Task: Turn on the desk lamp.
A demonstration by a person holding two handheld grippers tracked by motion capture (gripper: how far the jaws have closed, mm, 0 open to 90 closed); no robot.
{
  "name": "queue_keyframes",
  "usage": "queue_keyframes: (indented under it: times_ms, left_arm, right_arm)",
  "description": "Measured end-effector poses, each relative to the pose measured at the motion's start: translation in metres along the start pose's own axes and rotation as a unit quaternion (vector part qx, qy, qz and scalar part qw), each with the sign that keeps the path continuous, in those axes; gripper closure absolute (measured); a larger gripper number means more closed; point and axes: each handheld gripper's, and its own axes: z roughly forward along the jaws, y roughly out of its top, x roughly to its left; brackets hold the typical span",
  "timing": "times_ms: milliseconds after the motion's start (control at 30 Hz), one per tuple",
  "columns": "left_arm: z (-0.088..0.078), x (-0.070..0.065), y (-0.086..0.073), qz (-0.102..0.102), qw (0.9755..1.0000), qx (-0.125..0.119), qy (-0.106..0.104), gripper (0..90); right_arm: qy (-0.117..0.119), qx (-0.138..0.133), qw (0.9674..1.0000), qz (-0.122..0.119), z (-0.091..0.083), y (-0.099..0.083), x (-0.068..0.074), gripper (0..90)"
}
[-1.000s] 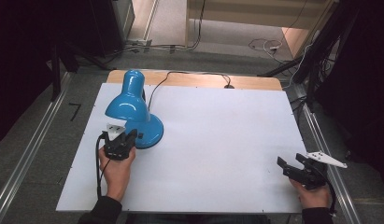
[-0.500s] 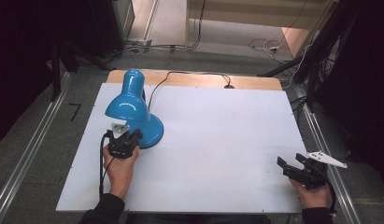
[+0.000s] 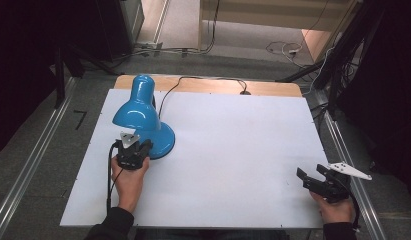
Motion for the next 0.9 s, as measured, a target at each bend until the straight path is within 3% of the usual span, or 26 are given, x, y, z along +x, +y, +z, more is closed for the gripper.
queue_keyframes:
  times_ms: [900]
  left_arm:
    - [0.0029,0.0011,-0.0006,-0.001,1.0000,0.002,0.001,90.0]
  right_arm:
    - [0.002,0.001,1.0000,-0.001,0.0005,0.0001,0.0002,17.5]
